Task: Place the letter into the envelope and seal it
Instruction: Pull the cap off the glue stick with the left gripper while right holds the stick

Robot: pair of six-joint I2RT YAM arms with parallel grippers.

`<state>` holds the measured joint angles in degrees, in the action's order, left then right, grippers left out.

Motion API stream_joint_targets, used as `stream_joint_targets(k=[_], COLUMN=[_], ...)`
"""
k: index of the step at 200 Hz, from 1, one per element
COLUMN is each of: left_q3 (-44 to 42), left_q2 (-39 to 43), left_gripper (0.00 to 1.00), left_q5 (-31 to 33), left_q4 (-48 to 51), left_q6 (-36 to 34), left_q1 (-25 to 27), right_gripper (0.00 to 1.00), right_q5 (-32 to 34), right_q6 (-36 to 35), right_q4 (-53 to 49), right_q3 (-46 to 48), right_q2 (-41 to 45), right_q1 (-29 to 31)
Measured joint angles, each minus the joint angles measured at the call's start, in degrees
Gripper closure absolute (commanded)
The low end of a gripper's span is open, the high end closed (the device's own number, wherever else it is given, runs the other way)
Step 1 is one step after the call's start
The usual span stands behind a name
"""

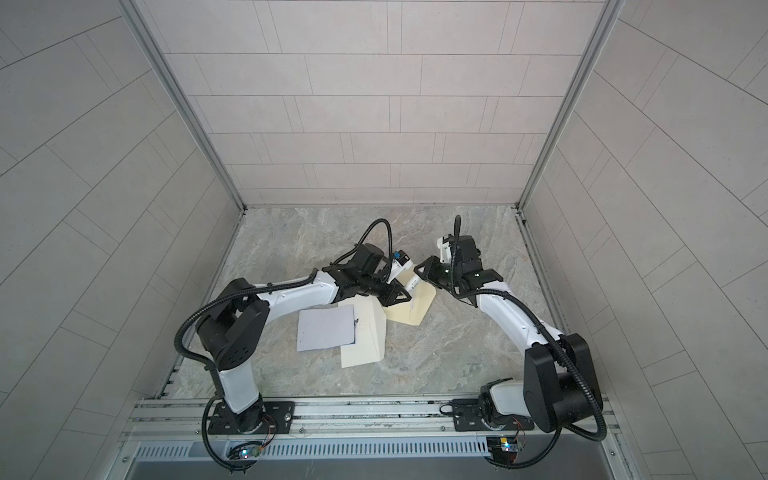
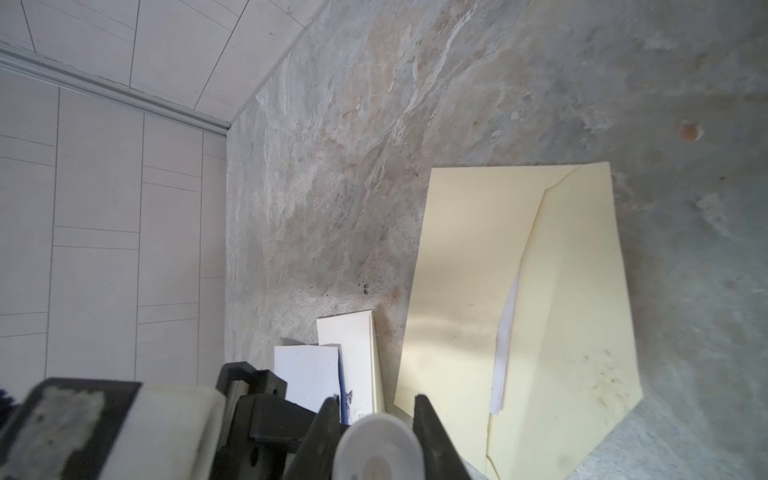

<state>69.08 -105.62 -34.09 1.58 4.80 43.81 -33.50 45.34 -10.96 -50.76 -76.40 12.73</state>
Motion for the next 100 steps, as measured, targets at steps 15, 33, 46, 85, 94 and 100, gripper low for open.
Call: stream_joint_targets(k=[15, 33, 46, 85, 94, 100], left_q3=[-0.04, -0.37, -0.74, -2.56, -3.06, -3.41], left_q2=[0.04, 0.13, 0.26, 1.68, 2.34, 2.91], left_gripper=[1.0, 1.0, 1.0, 1.0, 1.0, 1.0], left_q5=[0.37, 1.38, 2.62, 5.35, 6.1, 6.56], left_q4=[0.02, -0.07, -0.44, 0.83, 2.86, 4.11], left_q6=[-0.33, -0.48, -0.66, -2.21, -2.84, -3.23], left_q1=[0.04, 0.09, 0.09, 0.22, 0.0, -0.15], right_gripper=[0.89, 0.92, 0.93, 0.95, 0.95, 0.95], right_q5=[-0.15, -0.15, 0.09, 0.35, 1.79, 2.75], right_q6=[0.15, 0.2, 0.5, 3.56, 3.87, 4.09], right_q4=[0.09, 0.0, -0.11, 0.7, 0.59, 0.44], right_q3=[-0.02, -0.02, 0.0, 1.16, 1.77, 2.27], right_q2=[-0.2, -0.33, -0.33, -0.2, -0.02, 0.0], right_q1=[-0.04, -0.02, -0.09, -1.77, -3.1, -4.13])
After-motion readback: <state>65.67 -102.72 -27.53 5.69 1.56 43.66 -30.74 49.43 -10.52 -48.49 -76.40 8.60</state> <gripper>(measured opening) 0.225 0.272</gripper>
